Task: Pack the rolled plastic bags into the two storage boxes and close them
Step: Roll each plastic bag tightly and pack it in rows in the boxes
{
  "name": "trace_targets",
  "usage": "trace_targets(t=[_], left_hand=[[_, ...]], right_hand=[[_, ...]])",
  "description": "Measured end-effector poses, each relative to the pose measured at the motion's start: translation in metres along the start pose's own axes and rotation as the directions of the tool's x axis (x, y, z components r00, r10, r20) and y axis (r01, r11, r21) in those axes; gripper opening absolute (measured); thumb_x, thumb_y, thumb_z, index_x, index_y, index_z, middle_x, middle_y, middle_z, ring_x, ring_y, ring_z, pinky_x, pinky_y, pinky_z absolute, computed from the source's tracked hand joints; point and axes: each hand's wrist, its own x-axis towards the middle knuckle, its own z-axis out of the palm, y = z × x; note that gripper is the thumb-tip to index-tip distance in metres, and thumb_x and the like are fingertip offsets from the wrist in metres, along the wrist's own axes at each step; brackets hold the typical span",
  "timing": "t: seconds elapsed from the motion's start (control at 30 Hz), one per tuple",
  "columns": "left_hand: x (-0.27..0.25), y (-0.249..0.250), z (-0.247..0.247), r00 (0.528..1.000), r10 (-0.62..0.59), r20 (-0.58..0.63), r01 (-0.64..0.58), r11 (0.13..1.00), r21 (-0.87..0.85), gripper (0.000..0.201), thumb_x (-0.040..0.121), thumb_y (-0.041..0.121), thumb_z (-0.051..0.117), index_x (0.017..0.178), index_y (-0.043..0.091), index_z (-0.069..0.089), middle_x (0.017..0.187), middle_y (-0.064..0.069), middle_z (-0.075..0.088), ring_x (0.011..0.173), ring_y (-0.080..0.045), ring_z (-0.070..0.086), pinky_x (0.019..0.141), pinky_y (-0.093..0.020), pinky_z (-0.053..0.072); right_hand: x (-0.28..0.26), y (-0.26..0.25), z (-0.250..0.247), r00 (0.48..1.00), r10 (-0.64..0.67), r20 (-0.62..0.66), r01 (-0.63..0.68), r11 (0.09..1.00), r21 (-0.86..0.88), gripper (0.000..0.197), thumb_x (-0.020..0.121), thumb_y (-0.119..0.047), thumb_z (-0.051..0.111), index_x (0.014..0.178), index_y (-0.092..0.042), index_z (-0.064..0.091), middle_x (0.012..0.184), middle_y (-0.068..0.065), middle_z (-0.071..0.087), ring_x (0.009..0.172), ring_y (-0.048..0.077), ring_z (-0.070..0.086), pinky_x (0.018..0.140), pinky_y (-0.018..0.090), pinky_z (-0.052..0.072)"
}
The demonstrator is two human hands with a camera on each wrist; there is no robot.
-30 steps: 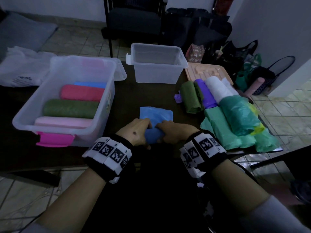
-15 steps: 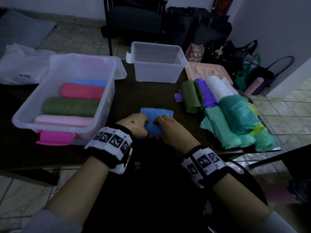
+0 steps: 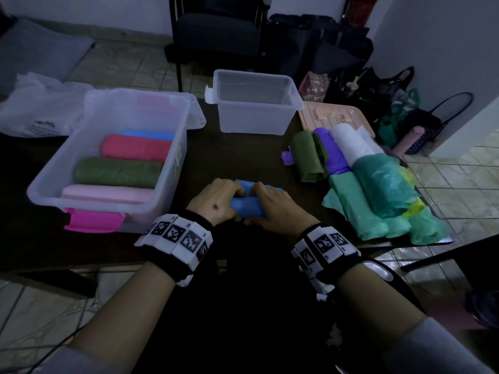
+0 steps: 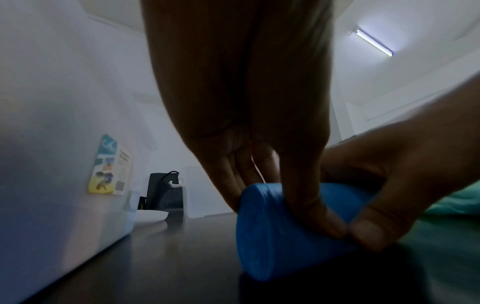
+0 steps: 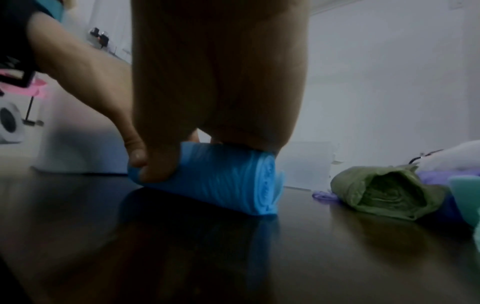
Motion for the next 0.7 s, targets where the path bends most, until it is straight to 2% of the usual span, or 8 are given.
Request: trace_targets(t=[0.07,0.13,0.2,0.27,0.33,0.43,0.53,0.7], left_hand=[[0.0,0.001,-0.004,0.997,-0.004,0.077,0.004,1.0,-0.006,0.052,0.073,0.014,0.077,0.121,0.021,0.059,0.127,-0.002,0.055,0.114,-0.019,0.054,0.092,-0.028,0.042],[0.001,0.002,-0.005,0.994,0.017,0.11,-0.017,1.0,0.002,0.052,0.073,0.015,0.078,0.122,0.018,0.06,0.125,-0.003,0.057,0.114,-0.018,0.054,0.088,-0.025,0.041],[0.002,0.004,-0.005,0.993,0.028,0.114,-0.03,0.999,0.013,0.053,0.073,0.015,0.078,0.123,0.017,0.06,0.125,-0.004,0.057,0.114,-0.017,0.053,0.086,-0.023,0.041],[0.002,0.005,-0.006,0.991,0.026,0.13,-0.028,1.0,0.014,0.051,0.074,0.014,0.078,0.122,0.016,0.06,0.124,-0.003,0.057,0.114,-0.018,0.054,0.087,-0.023,0.042],[0.003,0.006,-0.008,0.987,0.023,0.159,-0.024,1.0,0.002,0.048,0.074,0.014,0.077,0.119,0.016,0.062,0.122,-0.002,0.057,0.113,-0.017,0.054,0.091,-0.026,0.044],[0.005,0.004,-0.007,0.984,0.034,0.175,-0.034,0.999,-0.006,0.045,0.073,0.014,0.079,0.115,0.017,0.065,0.117,-0.003,0.06,0.108,-0.018,0.057,0.091,-0.03,0.047],[0.006,0.004,-0.008,0.984,0.036,0.174,-0.036,0.999,0.0,0.047,0.073,0.014,0.078,0.117,0.017,0.063,0.116,-0.004,0.06,0.107,-0.019,0.058,0.088,-0.028,0.048],[0.008,0.005,-0.013,0.974,0.02,0.225,-0.018,1.0,-0.011,0.053,0.073,0.015,0.078,0.123,0.018,0.06,0.119,-0.004,0.06,0.108,-0.02,0.058,0.095,-0.036,0.049]], right_hand=[[0.0,0.001,-0.006,0.998,0.016,0.066,-0.019,0.999,0.043,0.053,0.077,-0.041,0.073,0.111,-0.017,0.04,0.121,0.007,0.049,0.113,0.024,0.047,0.087,0.031,0.034],[0.0,0.003,-0.012,0.997,0.022,0.073,-0.023,1.0,0.02,0.061,0.068,-0.045,0.079,0.11,-0.019,0.044,0.123,0.005,0.041,0.114,0.024,0.04,0.094,0.036,0.037],[0.002,0.004,-0.016,0.997,0.027,0.072,-0.026,0.999,-0.025,0.08,0.057,-0.048,0.085,0.119,-0.018,0.044,0.127,0.005,0.033,0.119,0.025,0.034,0.1,0.04,0.037],[0.005,0.003,-0.021,0.981,0.094,0.168,-0.094,0.996,-0.007,0.106,0.051,-0.047,0.087,0.137,-0.021,0.03,0.132,0.005,0.03,0.125,0.026,0.029,0.106,0.046,0.034],[0.009,0.003,-0.022,0.958,0.137,0.253,-0.131,0.991,-0.04,0.116,0.052,-0.048,0.087,0.144,-0.023,0.021,0.133,0.005,0.031,0.127,0.026,0.027,0.106,0.047,0.033],[0.015,0.001,-0.019,0.944,0.138,0.298,-0.124,0.99,-0.065,0.099,0.055,-0.052,0.084,0.134,-0.019,0.033,0.125,0.004,0.038,0.121,0.024,0.031,0.099,0.042,0.035],[0.016,-0.001,-0.016,0.951,0.112,0.288,-0.101,0.993,-0.056,0.077,0.058,-0.056,0.081,0.116,-0.021,0.045,0.105,-0.002,0.037,0.107,0.019,0.036,0.088,0.035,0.038],[0.003,-0.002,-0.008,0.974,0.028,0.224,-0.023,0.999,-0.024,0.068,0.074,-0.061,0.066,0.121,-0.017,0.046,0.107,0.0,0.042,0.098,0.014,0.042,0.084,0.03,0.039]])
